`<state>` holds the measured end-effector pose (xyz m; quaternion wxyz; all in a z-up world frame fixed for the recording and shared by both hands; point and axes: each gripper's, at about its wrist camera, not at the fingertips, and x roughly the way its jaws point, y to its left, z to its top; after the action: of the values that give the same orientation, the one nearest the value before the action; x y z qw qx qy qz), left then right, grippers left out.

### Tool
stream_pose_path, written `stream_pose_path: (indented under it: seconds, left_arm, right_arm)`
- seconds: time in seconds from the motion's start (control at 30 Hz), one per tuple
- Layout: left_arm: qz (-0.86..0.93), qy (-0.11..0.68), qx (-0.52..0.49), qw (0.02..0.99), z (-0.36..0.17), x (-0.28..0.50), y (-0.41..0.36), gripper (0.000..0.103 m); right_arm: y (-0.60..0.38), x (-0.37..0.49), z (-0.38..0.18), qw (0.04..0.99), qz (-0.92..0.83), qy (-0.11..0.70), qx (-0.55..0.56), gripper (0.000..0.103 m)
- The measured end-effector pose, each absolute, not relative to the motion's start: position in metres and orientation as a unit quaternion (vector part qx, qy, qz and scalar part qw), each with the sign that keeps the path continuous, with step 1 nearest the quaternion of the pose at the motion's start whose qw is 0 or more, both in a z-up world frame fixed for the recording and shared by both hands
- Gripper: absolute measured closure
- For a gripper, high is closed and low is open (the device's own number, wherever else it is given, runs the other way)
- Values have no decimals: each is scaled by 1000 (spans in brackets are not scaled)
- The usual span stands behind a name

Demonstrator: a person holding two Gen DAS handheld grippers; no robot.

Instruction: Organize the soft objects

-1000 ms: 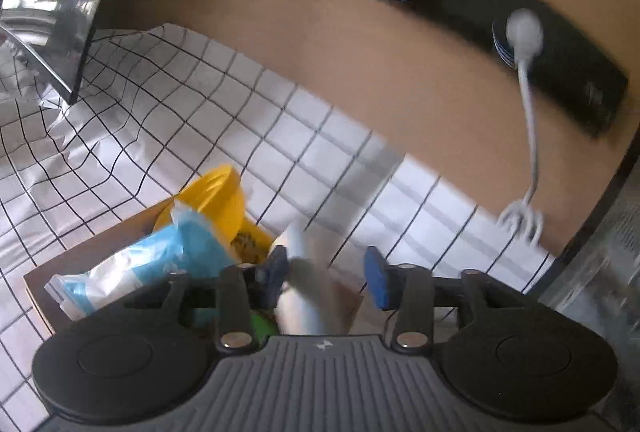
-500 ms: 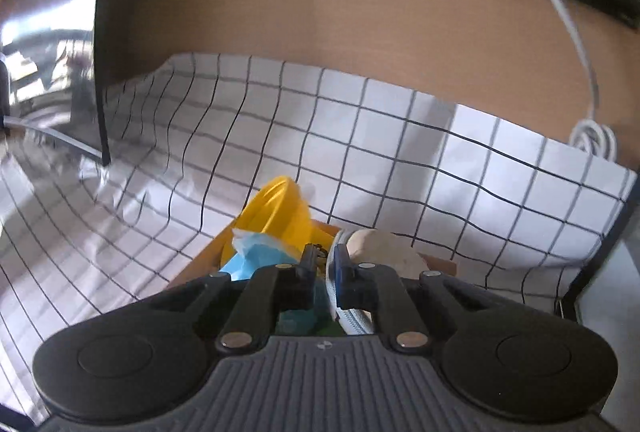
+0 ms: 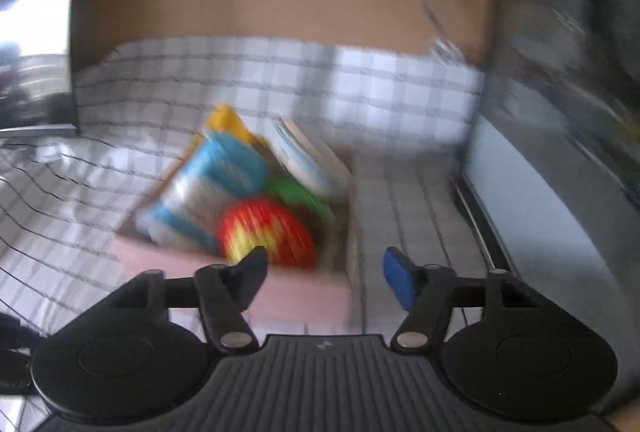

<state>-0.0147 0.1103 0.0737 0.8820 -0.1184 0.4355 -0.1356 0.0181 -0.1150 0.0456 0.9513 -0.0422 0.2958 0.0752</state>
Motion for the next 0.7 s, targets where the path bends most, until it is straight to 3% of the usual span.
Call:
stream_pose_path:
  seconds: [0.33, 0.4, 0.6, 0.7]
  left_arm:
    - [-86, 383, -105, 914, 57, -26, 74, 76]
    - [-82, 367, -95, 922, 54, -32, 71, 76]
    - [-57, 340, -29, 938, 51, -42, 48, 76]
    - [-48, 350, -47, 934, 54, -42, 50, 76]
  right_arm:
    - [-101, -12, -26, 925, 97, 364, -55, 31]
    - [-110, -12, -30, 927, 86, 363, -27, 20]
    - [-118, -8, -34, 927, 74, 365, -34, 3]
    - [-120, -7, -34, 928, 60, 368, -21, 0]
